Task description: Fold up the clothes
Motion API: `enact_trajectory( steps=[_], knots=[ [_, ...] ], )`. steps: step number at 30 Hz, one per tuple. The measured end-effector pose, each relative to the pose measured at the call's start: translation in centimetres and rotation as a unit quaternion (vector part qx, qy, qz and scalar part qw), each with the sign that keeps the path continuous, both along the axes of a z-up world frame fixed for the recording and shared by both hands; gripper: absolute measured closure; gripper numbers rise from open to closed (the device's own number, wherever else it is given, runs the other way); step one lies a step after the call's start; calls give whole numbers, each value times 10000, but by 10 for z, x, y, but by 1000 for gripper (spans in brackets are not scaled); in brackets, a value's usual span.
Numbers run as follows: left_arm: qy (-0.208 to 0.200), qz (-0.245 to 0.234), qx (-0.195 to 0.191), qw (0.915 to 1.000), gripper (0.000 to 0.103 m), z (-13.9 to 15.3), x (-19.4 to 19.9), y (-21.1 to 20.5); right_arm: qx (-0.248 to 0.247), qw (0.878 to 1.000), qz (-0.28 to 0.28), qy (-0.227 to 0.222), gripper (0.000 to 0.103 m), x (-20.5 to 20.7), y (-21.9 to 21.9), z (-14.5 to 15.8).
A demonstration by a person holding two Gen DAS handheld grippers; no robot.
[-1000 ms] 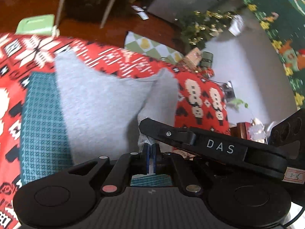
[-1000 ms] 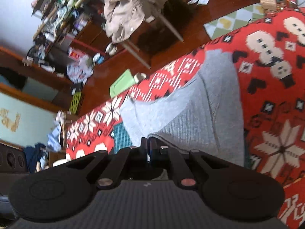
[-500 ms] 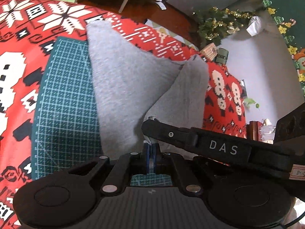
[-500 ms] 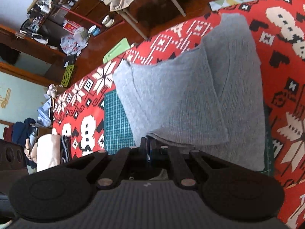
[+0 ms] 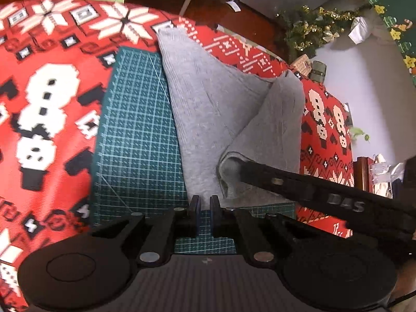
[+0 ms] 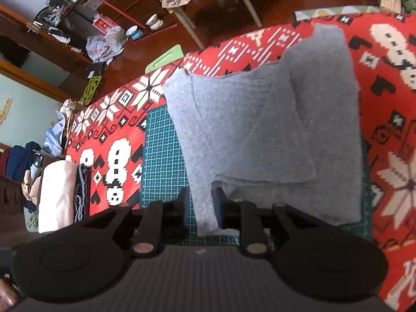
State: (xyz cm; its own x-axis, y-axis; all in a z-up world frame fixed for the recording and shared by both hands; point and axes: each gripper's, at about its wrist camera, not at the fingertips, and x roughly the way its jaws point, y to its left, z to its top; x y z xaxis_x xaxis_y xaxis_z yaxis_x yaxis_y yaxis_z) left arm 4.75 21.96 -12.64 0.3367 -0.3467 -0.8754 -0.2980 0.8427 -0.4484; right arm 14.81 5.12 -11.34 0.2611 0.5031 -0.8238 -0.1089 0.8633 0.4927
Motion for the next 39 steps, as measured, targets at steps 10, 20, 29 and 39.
enact_trajectory(
  steps=[10, 20, 29, 39],
  knots=[
    [-211, -294, 179, 9992, 94, 5, 17, -7, -790, 9949, -608, -137, 79, 13, -56, 0],
    [-60, -348, 73, 9994, 94, -1, 16, -4, -798, 9960, -382, -98, 101, 25, -42, -8],
    [20, 17, 41, 10000, 94, 9, 14, 29, -291, 9992, -41, -275, 101, 66, 18, 24],
    [69, 196, 49, 9998, 94, 0, 11, 55, -350, 9989, 250, -183, 92, 101, 81, -18]
  ],
)
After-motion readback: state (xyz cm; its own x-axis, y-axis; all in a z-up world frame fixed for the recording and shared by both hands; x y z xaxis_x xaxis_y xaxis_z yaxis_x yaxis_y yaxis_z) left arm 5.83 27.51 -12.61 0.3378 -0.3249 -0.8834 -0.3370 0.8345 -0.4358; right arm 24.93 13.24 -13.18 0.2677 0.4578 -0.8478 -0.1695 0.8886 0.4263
